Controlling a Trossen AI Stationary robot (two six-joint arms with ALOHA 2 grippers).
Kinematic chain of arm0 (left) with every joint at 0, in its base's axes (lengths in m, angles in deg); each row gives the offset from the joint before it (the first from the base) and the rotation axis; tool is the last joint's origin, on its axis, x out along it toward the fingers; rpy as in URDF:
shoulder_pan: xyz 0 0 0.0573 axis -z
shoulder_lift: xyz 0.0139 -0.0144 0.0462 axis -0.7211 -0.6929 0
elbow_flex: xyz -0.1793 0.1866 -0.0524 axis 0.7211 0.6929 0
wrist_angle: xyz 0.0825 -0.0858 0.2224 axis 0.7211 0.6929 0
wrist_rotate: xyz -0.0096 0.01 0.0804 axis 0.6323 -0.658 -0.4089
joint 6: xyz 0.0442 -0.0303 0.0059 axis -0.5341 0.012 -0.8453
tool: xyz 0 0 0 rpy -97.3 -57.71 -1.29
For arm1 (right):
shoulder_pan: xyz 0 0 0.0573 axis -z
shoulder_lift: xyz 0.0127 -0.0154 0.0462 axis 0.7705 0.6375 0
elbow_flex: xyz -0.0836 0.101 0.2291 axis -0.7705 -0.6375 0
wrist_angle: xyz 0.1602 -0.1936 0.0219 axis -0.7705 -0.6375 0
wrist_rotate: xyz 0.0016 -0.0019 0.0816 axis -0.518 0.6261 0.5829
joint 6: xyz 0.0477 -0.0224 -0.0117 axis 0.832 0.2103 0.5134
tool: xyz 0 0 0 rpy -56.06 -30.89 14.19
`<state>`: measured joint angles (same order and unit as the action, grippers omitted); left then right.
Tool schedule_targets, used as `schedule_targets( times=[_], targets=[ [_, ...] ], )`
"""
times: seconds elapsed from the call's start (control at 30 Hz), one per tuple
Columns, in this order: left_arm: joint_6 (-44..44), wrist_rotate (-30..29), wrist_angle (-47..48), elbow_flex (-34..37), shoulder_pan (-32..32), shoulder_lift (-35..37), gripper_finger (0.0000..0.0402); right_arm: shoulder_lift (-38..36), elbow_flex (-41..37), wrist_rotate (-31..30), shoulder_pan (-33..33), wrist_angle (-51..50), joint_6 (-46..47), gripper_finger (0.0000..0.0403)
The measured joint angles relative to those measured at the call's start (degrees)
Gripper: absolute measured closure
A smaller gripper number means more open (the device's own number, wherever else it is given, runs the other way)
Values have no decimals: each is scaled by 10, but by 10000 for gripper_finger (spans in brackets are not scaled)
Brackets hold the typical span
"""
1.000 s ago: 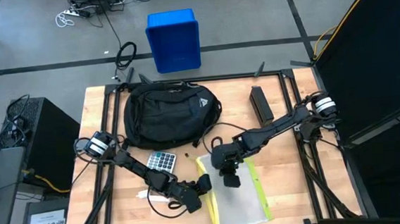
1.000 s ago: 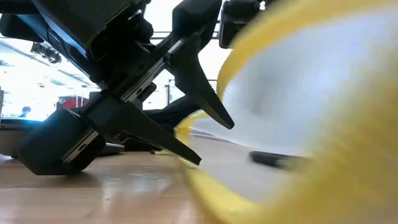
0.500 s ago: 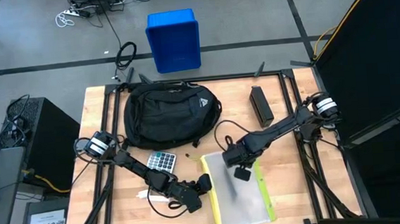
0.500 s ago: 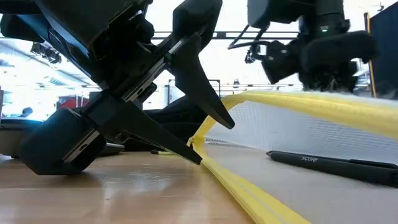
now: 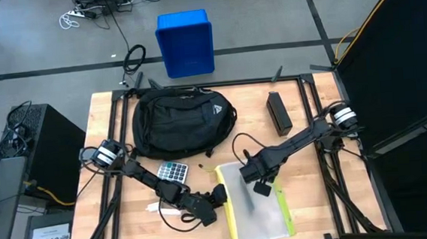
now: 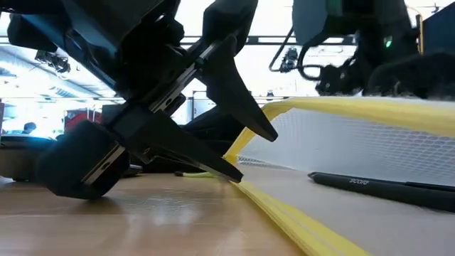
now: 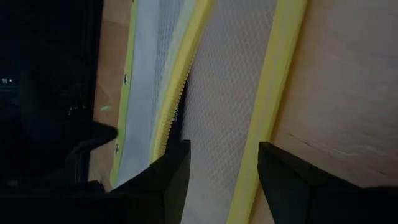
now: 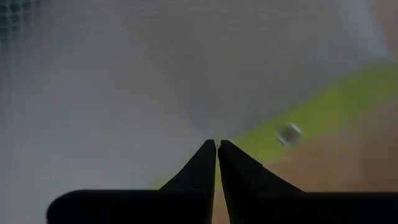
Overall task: Unpack backpack
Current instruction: Remove the bottom black pen from the yellow zip bag
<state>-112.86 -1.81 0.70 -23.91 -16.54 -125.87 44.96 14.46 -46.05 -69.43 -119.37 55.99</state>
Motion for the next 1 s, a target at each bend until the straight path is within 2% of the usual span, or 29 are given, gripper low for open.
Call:
schedule_targets(
  times=[0.17, 0.27, 0.47, 0.7, 1.0],
  targets=[
    [9, 13, -1, 0, -7, 0, 244, 57, -2, 58, 2, 38, -45, 403],
    [19, 14, -2, 0, -8, 0, 244, 64, 4, 73, 9, 46, -52, 403],
    [56, 28, -1, -10, -9, -1, 244, 66, 39, 64, 15, 81, -74, 403],
    [65, 66, 3, -17, -12, -1, 244, 68, 46, 69, 19, 180, -98, 403],
    [91, 109, 52, -16, -23, 0, 244, 68, 46, 81, 24, 187, -104, 403]
  ],
)
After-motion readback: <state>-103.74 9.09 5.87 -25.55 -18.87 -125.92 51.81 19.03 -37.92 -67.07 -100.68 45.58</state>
